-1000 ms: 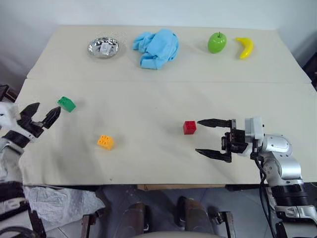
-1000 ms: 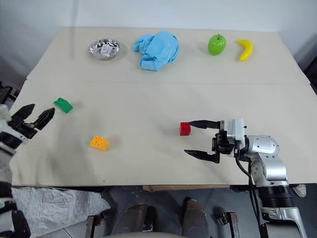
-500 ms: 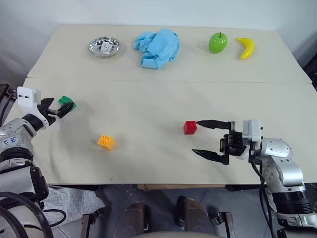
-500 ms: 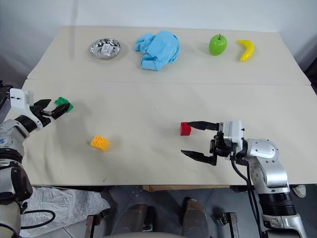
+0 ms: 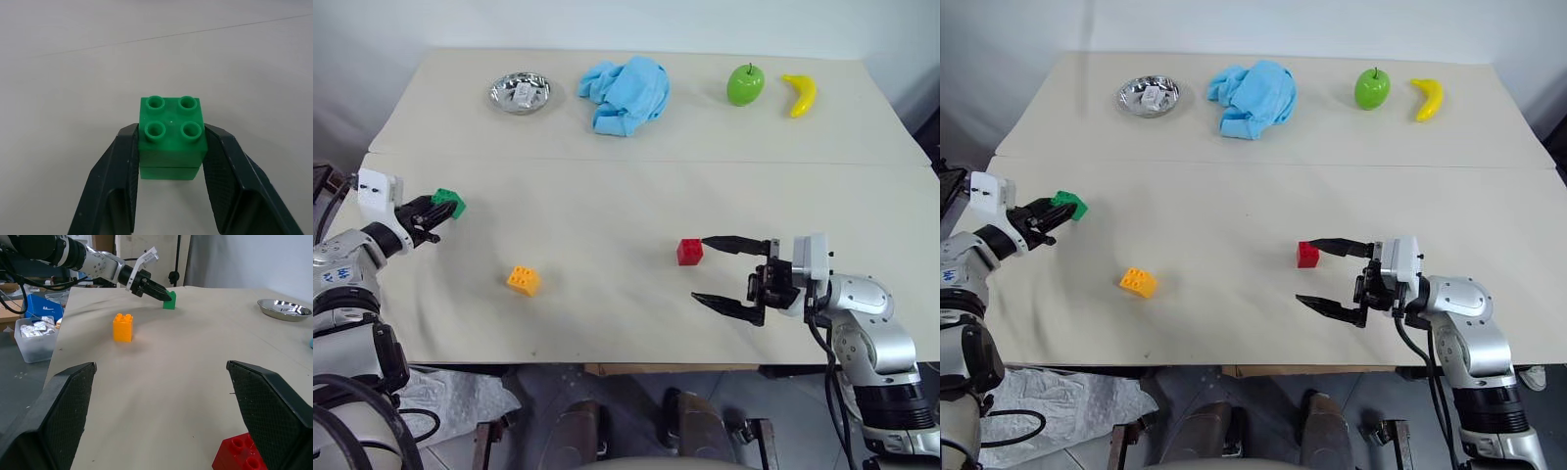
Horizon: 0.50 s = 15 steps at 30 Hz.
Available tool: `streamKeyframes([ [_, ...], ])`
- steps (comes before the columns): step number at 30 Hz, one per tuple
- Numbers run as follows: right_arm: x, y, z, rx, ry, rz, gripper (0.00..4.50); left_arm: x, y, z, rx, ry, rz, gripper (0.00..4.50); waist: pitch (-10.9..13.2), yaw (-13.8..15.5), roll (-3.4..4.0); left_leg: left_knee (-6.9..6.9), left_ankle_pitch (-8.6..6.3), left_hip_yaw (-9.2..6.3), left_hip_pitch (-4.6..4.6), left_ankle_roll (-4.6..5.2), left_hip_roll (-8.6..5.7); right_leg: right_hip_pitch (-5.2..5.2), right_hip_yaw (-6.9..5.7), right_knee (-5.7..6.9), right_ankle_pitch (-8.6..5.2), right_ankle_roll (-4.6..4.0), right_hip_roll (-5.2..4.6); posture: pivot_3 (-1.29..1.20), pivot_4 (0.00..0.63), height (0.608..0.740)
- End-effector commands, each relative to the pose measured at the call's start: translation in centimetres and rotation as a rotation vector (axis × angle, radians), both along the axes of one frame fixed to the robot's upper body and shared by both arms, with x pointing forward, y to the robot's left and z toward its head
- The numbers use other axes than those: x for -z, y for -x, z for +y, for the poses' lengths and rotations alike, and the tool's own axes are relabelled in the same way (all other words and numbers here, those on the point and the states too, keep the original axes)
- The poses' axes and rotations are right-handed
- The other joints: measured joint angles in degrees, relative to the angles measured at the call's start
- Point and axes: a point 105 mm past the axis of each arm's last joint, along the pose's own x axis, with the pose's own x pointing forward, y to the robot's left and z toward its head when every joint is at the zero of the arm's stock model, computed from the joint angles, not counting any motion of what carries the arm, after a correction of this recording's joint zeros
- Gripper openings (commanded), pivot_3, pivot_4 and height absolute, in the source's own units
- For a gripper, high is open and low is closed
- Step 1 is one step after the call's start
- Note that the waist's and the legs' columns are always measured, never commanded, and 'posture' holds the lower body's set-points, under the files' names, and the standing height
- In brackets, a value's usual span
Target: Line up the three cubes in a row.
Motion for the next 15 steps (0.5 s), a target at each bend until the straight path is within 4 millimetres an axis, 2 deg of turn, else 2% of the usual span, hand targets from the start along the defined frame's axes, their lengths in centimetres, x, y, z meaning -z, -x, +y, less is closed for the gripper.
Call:
streamKeyframes([
  [1,-1.2,0.4,-1.2,0.025,0.012,-0.044,4.5,-4.7,-0.1,-3.5,0.265,-0.044,-0.167,1.47,0.0,0.2,-0.02,0.01,0.0,-0.01,-0.01,0.0,0.01,0.0,0.0,0.0,0.0,0.0,-0.01,0.0,0.15,0.74],
  [3,-1.3,0.4,-1.9,0.041,0.024,-0.042,4.5,-5.7,0.0,-6.5,0.448,-0.105,-0.185,1.47,0.0,0.6,-0.06,0.07,0.02,-0.02,-0.1,0.04,0.01,0.0,-0.03,0.0,0.0,0.0,-0.04,0.0,0.15,0.74],
  [6,-1.4,0.7,-3.8,0.078,0.062,-0.026,4.5,-6.9,0.6,-13.7,0.826,-0.197,-0.175,1.47,0.0,1.5,-0.07,0.12,0.03,-0.02,-0.11,0.06,-0.01,0.02,0.0,-0.01,0.01,0.02,-0.06,0.0,0.15,0.74],
  [8,-1.3,0.9,-4.9,0.098,0.087,-0.008,4.5,-6.8,1.0,-17.2,0.989,-0.245,-0.153,1.47,0.0,1.7,-0.07,0.19,0.03,0.0,-0.13,0.09,-0.02,0.07,-0.02,-0.01,0.02,0.03,-0.07,0.0,0.15,0.74],
  [10,-1.1,1.0,-5.6,0.115,0.102,0.008,4.5,-6.3,1.4,-19.6,1.093,-0.253,-0.107,1.47,0.0,1.4,-0.07,0.19,0.02,0.01,-0.11,0.11,-0.05,0.09,-0.02,-0.03,0.02,0.04,-0.06,0.0,0.15,0.74],
  [13,-0.9,1.2,-6.4,0.143,0.116,0.019,4.5,-4.5,2.0,-23.7,1.247,-0.325,0.001,1.47,0.0,1.1,-0.08,0.14,0.02,0.04,-0.09,0.1,-0.12,0.08,-0.01,-0.09,0.02,0.04,0.04,0.0,0.15,0.74],
  [15,-0.9,1.3,-6.5,0.147,0.113,0.02,4.5,-3.7,2.5,-24.9,1.298,-0.355,0.036,1.47,0.0,0.7,-0.09,0.1,0.03,0.12,-0.08,0.1,-0.09,0.04,0.02,-0.09,0.02,0.05,0.07,0.0,0.15,0.74],
])
